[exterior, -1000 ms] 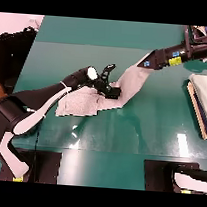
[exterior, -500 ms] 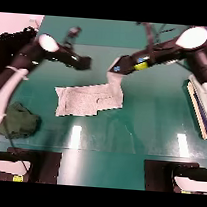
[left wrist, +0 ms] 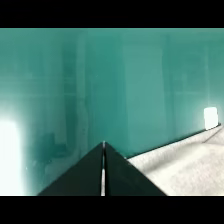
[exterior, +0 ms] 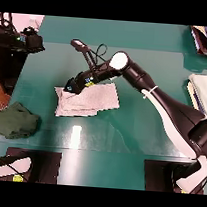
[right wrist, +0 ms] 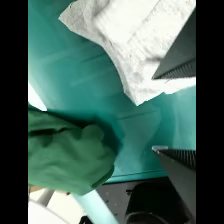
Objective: Fold the shirts.
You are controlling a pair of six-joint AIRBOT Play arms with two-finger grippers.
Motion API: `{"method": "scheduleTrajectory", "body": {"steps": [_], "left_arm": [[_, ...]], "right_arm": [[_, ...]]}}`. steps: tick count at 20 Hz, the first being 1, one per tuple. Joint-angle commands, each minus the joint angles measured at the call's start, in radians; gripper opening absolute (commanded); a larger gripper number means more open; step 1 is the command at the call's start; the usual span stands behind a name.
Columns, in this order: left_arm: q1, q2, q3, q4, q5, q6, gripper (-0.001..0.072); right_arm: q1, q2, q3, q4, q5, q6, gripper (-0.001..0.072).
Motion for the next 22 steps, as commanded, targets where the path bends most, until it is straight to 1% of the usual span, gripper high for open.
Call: {"method": "scheduleTrajectory", "body": {"steps": [1, 3, 4, 7, 10, 11, 12, 13, 16, 19, 22], "left_arm": [[0.023, 0.013, -0.001, -0.003, -0.027, 0.001, 0.0021], [0.023, 0.013, -0.001, -0.003, -0.047, 0.002, 0.0021], [0.023, 0.013, -0.001, -0.003, -0.062, 0.002, 0.0021], [0.023, 0.013, -0.001, -0.003, -0.08, 0.002, 0.0021], [0.019, 0.013, -0.001, -0.004, -0.079, 0.002, 0.0021], [0.017, 0.013, -0.001, -0.009, -0.076, 0.002, 0.0021], [0.018, 0.013, -0.001, -0.013, -0.075, 0.002, 0.0021], [0.018, 0.012, -0.001, -0.025, -0.073, 0.002, 0.0021], [0.018, 0.012, -0.001, -0.027, -0.068, 0.002, 0.0021], [0.018, 0.012, -0.001, -0.027, -0.068, 0.002, 0.0021], [0.018, 0.011, -0.001, -0.026, -0.067, 0.002, 0.0021]], "right_arm": [[-0.018, -0.046, 0.095, -0.153, 0.155, 0.048, 0.0441], [-0.09, -0.011, 0.051, -0.224, 0.238, 0.082, 0.0442], [-0.132, 0.016, 0.0, -0.233, 0.245, 0.092, 0.0441], [-0.279, 0.101, -0.198, -0.247, 0.237, 0.135, 0.0441], [-0.431, 0.173, -0.417, -0.238, 0.19, 0.151, 0.0443], [-0.475, 0.185, -0.48, -0.224, 0.173, 0.151, 0.0463], [-0.511, 0.185, -0.525, -0.19, 0.158, 0.15, 0.0512], [-0.543, 0.179, -0.565, -0.145, 0.138, 0.15, 0.0589], [-0.577, 0.127, -0.623, -0.016, 0.116, 0.146, 0.0597], [-0.534, 0.058, -0.622, 0.082, 0.108, 0.12, 0.0596], [-0.443, -0.021, -0.556, 0.107, 0.116, 0.121, 0.0595]]}}
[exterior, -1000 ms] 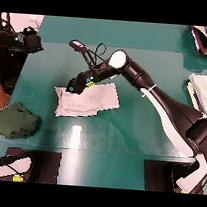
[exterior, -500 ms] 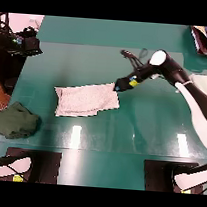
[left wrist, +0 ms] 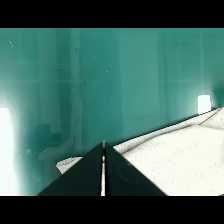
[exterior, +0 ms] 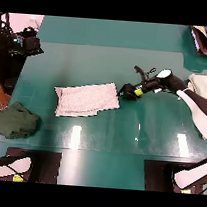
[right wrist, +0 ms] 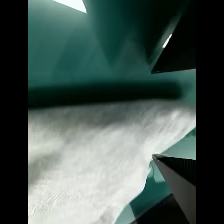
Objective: Fold the shirts.
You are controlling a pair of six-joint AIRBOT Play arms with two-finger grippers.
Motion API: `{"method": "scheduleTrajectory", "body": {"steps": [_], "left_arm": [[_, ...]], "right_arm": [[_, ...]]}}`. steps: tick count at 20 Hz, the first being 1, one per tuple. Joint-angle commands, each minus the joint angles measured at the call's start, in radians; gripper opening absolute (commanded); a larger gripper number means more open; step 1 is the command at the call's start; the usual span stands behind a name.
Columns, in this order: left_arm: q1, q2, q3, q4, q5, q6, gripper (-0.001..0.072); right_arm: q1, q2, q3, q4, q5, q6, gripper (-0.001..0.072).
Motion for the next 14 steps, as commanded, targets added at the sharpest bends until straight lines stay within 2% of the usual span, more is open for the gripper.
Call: {"method": "scheduleTrajectory", "body": {"steps": [1, 2, 3, 4, 5, 6, 7, 10, 14], "left_arm": [[0.0, -0.001, 0.0, -0.002, 0.001, 0.0, 0.0021], [0.0, -0.001, 0.0, -0.002, 0.0, 0.0, 0.0021], [0.0, -0.001, 0.0, -0.002, 0.0, 0.0, 0.0021], [0.0, -0.001, 0.0, -0.003, -0.002, 0.0, 0.0021], [0.0, -0.001, 0.0, -0.003, -0.006, 0.0, 0.0021], [0.0, -0.001, 0.0, -0.007, -0.01, 0.0, 0.0021], [0.0, 0.0, 0.0, -0.014, -0.011, 0.0, 0.0021], [-0.026, 0.0, 0.0, -0.029, -0.018, 0.0, 0.0019], [-0.164, 0.0, 0.0, -0.024, -0.008, 0.0, 0.002]], "right_arm": [[0.09, -0.089, 0.065, 0.046, -0.005, -0.007, 0.0595], [0.122, -0.111, 0.108, 0.047, -0.008, -0.007, 0.0593], [0.148, -0.127, 0.147, 0.046, -0.013, -0.007, 0.0545], [0.169, -0.14, 0.185, 0.04, -0.02, -0.007, 0.044], [0.187, -0.15, 0.224, 0.029, -0.026, -0.008, 0.0287], [0.196, -0.155, 0.257, 0.029, -0.023, -0.021, 0.0079], [0.197, -0.156, 0.282, 0.028, -0.02, -0.037, 0.0016], [0.149, -0.152, 0.369, 0.029, 0.034, -0.047, 0.0016], [-0.045, -0.062, 0.419, -0.009, 0.064, -0.008, 0.0016]]}}
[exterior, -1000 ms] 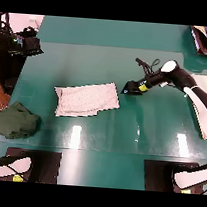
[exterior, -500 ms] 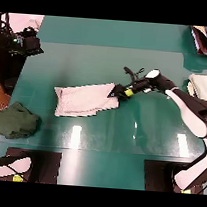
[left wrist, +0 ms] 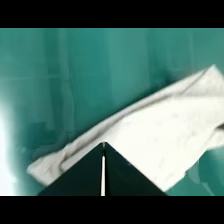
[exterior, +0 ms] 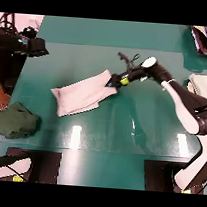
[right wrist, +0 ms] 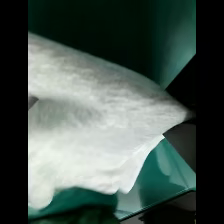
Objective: Fold the shirts.
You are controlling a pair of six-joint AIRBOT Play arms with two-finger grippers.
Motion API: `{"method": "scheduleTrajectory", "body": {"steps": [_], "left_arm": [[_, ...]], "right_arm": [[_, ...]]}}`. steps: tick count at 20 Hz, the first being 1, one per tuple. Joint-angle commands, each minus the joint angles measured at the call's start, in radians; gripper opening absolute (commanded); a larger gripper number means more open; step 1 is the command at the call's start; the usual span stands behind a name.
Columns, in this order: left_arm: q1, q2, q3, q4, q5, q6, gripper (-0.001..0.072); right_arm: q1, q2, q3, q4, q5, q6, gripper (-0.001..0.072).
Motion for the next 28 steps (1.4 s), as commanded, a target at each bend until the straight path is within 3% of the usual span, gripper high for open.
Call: {"method": "scheduleTrajectory", "body": {"steps": [1, 5, 13, 20, 25, 28], "left_arm": [[-0.113, 0.0, 0.0, -0.002, 0.015, 0.0, 0.002], [-0.248, 0.0, 0.0, -0.003, 0.064, 0.0, 0.0021], [-0.384, 0.0, 0.0, -0.004, 0.191, -0.002, 0.0021], [-0.388, -0.005, 0.0, -0.006, 0.225, -0.008, 0.0021], [-0.388, -0.006, 0.0, -0.005, 0.222, -0.008, 0.0021], [-0.388, -0.006, 0.0, -0.003, 0.22, -0.008, 0.0021]], "right_arm": [[-0.167, 0.084, 0.04, -0.081, 0.026, 0.04, 0.0016], [-0.451, 0.229, 0.04, -0.305, 0.034, 0.081, 0.0016], [-0.94, 0.295, 0.04, -0.296, -0.042, 0.079, 0.0016], [-0.991, 0.284, 0.139, -0.293, -0.13, 0.074, 0.0016], [-1.016, 0.286, 0.357, -0.298, -0.013, 0.074, 0.0015], [-1.05, 0.349, 0.319, -0.297, 0.002, 0.074, 0.0016]]}}
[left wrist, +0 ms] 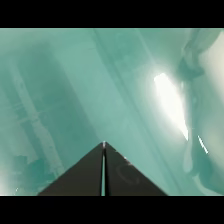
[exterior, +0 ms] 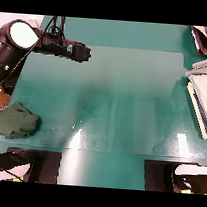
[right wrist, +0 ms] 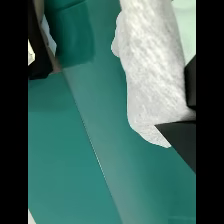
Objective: Fold the shirts.
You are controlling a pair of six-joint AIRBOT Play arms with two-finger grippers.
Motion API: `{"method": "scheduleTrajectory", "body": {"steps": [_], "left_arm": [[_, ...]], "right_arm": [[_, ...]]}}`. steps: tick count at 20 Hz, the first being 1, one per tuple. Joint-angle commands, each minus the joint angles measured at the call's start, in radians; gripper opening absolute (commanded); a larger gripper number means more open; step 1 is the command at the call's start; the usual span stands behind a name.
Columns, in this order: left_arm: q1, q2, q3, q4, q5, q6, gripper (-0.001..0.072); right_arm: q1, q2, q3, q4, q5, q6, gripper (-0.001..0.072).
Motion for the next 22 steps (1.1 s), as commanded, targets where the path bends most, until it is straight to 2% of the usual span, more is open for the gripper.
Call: {"method": "scheduleTrajectory", "body": {"steps": [1, 7, 12, 15, 16, 17, 18, 19, 22], "left_arm": [[0.0, -0.001, 0.0, 0.002, 0.002, 0.0, 0.0021], [0.0, -0.001, 0.0, 0.002, -0.006, 0.001, 0.0021], [0.0, -0.001, 0.0, 0.003, -0.036, 0.008, 0.0021], [0.0, -0.001, 0.0, 0.003, -0.058, 0.033, 0.0021], [0.0, -0.001, 0.0, 0.003, -0.06, 0.034, 0.0021], [0.0, -0.001, 0.0, 0.003, -0.064, 0.034, 0.0021], [0.0, -0.001, 0.0, 0.003, -0.07, 0.034, 0.0021], [0.0, -0.001, 0.0, 0.003, -0.076, 0.034, 0.0021], [0.0, -0.001, 0.0, 0.003, -0.089, 0.034, 0.0021]], "right_arm": [[-0.039, 0.069, -0.03, -0.01, 0.032, 0.0, 0.0015], [-0.163, 0.274, -0.296, -0.027, 0.073, -0.001, 0.0016], [-0.238, 0.481, -0.571, -0.225, 0.088, 0.0, 0.0017], [-0.294, 0.578, -0.736, -0.258, 0.089, 0.0, 0.0022], [-0.314, 0.602, -0.782, -0.275, 0.09, -0.001, 0.0155], [-0.33, 0.62, -0.817, -0.296, 0.086, 0.0, 0.0402], [-0.353, 0.637, -0.848, -0.314, 0.084, 0.0, 0.0582], [-0.375, 0.648, -0.864, -0.321, 0.089, 0.0, 0.0604], [-0.381, 0.676, -0.868, -0.238, 0.075, 0.0, 0.0601]]}}
